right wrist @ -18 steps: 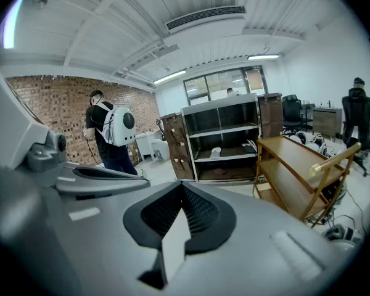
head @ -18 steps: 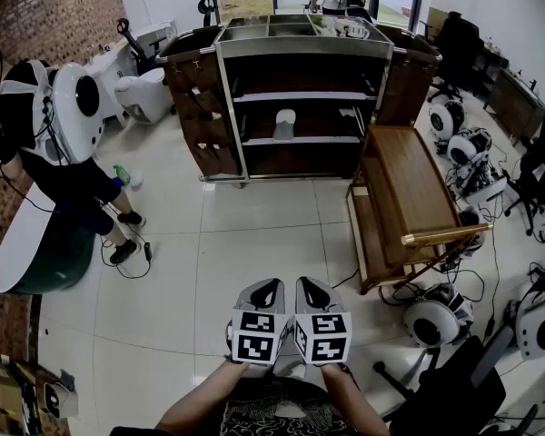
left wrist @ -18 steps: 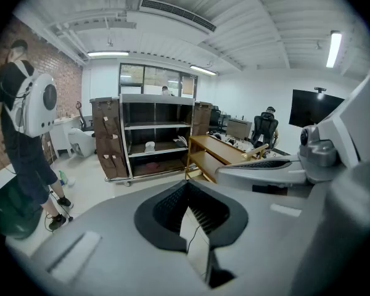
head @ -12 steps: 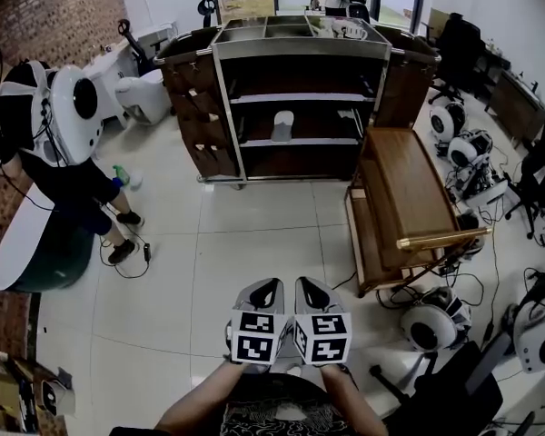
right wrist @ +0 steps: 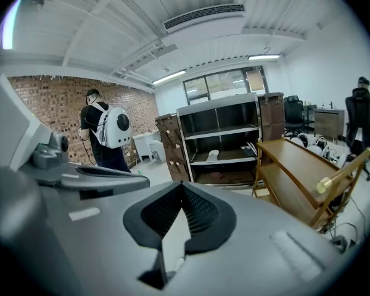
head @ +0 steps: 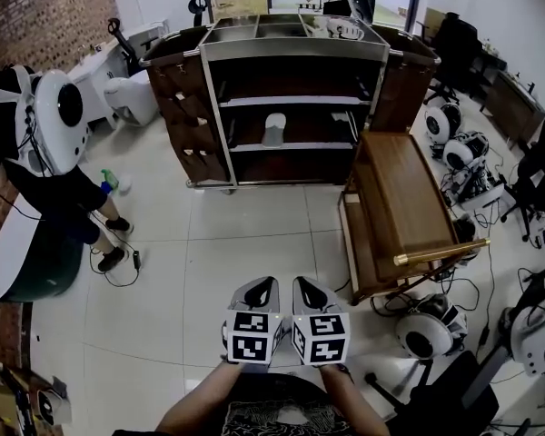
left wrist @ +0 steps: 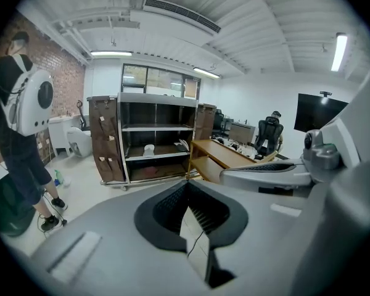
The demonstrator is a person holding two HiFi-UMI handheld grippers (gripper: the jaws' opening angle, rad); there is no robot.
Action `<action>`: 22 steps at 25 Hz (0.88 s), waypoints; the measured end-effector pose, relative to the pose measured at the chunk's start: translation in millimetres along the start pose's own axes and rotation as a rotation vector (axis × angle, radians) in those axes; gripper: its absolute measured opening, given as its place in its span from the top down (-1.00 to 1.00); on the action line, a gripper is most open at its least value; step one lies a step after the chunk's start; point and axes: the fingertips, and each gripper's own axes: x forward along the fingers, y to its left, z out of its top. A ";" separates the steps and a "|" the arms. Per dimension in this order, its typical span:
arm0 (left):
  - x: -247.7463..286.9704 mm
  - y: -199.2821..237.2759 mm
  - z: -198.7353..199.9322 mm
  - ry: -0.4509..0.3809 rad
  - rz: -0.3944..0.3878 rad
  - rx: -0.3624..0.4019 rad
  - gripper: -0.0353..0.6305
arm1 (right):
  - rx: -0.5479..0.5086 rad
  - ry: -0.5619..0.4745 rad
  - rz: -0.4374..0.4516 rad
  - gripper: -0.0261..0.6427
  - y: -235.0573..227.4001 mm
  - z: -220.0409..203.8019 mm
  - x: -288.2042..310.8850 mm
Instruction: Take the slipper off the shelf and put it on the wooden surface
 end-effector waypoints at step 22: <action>134.0 133.5 107.9 0.027 -0.103 -0.022 0.88 | -0.002 0.064 -0.084 0.92 -8.6 102.1 188.2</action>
